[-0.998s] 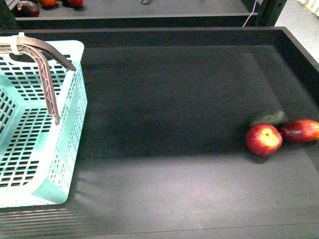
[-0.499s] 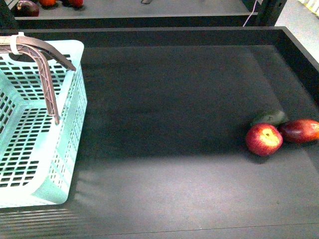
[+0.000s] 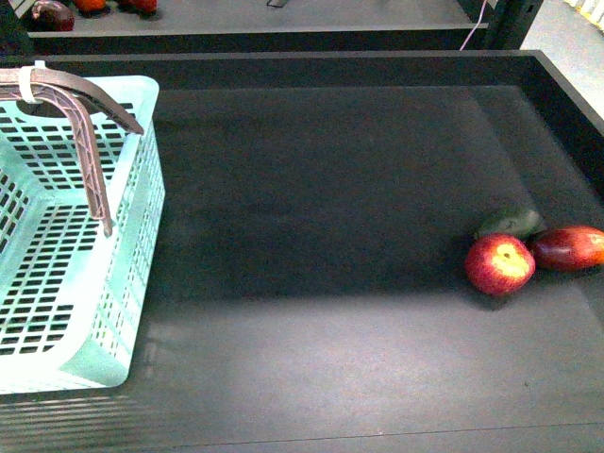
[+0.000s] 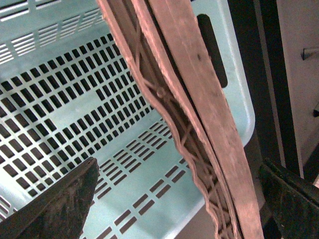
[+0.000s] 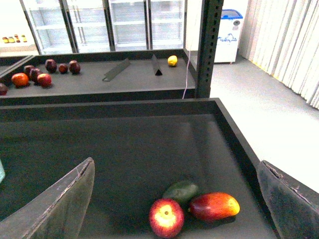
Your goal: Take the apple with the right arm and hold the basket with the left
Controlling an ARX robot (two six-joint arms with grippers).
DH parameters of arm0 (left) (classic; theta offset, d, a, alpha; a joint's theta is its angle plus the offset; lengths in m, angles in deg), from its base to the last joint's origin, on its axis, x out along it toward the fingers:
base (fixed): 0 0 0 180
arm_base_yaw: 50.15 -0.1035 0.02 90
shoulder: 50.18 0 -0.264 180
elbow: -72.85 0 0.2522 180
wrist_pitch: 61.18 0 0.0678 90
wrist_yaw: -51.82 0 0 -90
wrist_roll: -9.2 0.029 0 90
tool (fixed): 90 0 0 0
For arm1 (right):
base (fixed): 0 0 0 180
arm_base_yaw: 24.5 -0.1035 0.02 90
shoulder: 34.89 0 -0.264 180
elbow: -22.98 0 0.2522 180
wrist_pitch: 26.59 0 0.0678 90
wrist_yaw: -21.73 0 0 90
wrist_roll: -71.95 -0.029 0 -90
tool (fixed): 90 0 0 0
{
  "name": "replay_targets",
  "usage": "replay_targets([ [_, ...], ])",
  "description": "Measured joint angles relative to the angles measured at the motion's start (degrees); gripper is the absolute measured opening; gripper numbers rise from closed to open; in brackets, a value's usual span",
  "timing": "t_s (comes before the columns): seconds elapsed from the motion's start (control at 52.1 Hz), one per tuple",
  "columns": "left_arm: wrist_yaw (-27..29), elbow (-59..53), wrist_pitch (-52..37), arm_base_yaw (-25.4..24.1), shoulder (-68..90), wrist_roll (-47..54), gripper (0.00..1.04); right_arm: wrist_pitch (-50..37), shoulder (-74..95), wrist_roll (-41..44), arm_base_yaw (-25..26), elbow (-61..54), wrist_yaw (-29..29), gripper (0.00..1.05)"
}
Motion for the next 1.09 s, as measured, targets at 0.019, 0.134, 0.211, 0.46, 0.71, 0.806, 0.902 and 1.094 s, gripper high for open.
replay_targets([
  [0.019, 0.07, 0.2, 0.02, -0.02, 0.2, -0.15, 0.98, 0.0, 0.0, -0.02, 0.0, 0.0, 0.0, 0.96],
  [0.134, 0.39, 2.34, 0.39, -0.02, 2.01, -0.87, 0.98, 0.0, 0.0, -0.02, 0.0, 0.0, 0.0, 0.96],
  [0.211, 0.96, 3.85, 0.72, 0.09, 3.32, -0.98, 0.98, 0.0, 0.0, -0.02, 0.0, 0.0, 0.0, 0.96],
  [0.46, 3.89, 6.82, 2.78, 0.5, 7.17, -1.01, 0.64, 0.0, 0.0, -0.02, 0.0, 0.0, 0.0, 0.96],
  [0.71, 4.15, 7.61, 3.37, 1.09, 6.97, -5.38, 0.26, 0.0, 0.0, -0.02, 0.0, 0.0, 0.0, 0.96],
  [0.806, 2.93, 6.88, 3.56, 1.09, 5.92, -6.1, 0.19, 0.0, 0.0, -0.02, 0.0, 0.0, 0.02, 0.96],
  [0.902, 2.95, 5.53, 4.17, 1.36, 4.0, -4.22, 0.19, 0.0, 0.0, -0.02, 0.0, 0.0, 0.02, 0.96],
  [1.094, 1.29, 2.05, 6.99, 2.95, -2.95, 2.14, 0.19, 0.0, 0.0, -0.02, 0.0, 0.0, 0.0, 0.96],
])
